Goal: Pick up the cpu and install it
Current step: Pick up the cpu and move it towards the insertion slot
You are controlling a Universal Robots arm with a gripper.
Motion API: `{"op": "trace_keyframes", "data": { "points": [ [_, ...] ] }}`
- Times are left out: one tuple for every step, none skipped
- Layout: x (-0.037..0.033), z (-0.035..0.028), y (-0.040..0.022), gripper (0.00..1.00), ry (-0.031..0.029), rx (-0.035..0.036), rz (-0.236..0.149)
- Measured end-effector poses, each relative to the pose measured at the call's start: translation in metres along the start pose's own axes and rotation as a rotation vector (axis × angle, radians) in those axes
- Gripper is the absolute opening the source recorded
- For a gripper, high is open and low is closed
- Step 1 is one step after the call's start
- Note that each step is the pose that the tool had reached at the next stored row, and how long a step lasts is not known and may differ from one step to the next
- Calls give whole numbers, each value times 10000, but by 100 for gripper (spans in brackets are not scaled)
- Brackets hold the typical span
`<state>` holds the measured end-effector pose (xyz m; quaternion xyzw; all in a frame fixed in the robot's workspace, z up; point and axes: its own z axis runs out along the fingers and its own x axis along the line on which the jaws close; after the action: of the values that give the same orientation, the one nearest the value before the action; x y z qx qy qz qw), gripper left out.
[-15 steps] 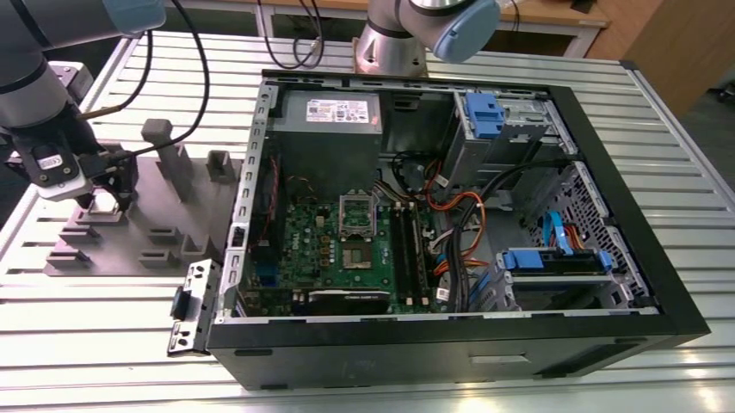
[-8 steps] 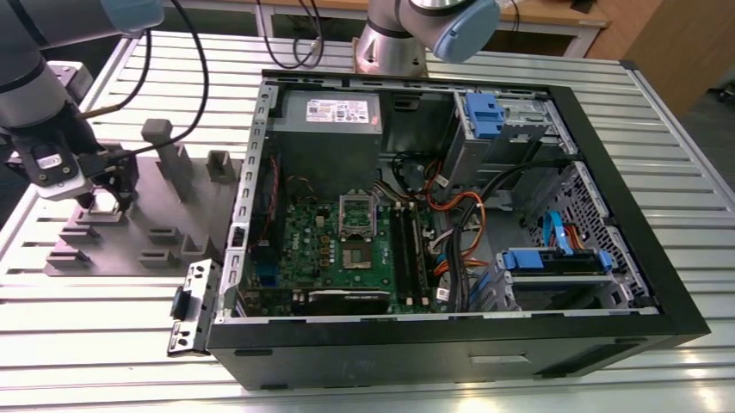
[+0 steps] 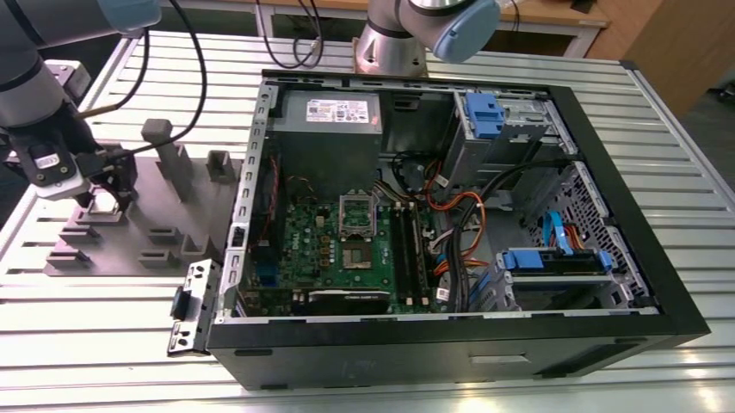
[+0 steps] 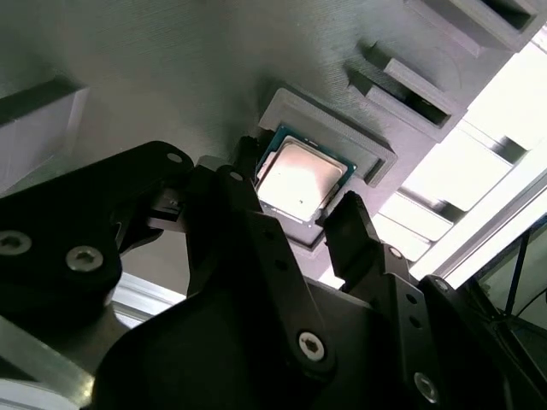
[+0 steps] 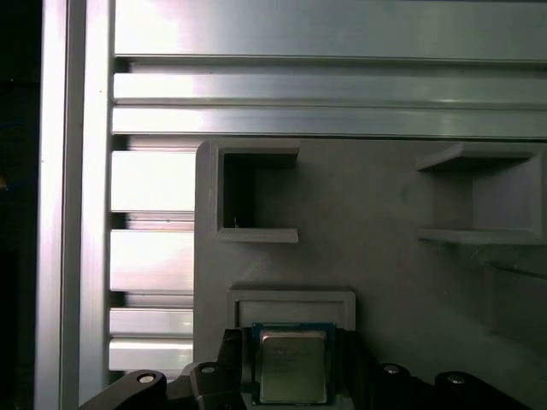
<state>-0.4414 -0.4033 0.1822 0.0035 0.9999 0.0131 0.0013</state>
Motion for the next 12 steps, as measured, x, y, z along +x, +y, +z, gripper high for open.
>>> {"op": "trace_keyframes", "data": {
  "points": [
    [0,-4,0,58,-1,-1,0],
    [0,-5,0,58,-3,-2,0],
    [-1,-5,0,58,-3,-2,0],
    [0,-5,0,58,-3,-2,0],
    [0,-6,0,58,-3,-2,0],
    [-1,-7,0,58,-1,-1,0],
    [-1,-7,0,58,-1,-1,0],
    [-5,-8,0,58,7,-1,0],
    [-6,-7,0,58,14,1,0],
    [-6,-7,0,58,15,0,1],
    [-6,-7,0,58,15,0,1],
    [-6,-7,0,58,15,0,1]
  ]
}}
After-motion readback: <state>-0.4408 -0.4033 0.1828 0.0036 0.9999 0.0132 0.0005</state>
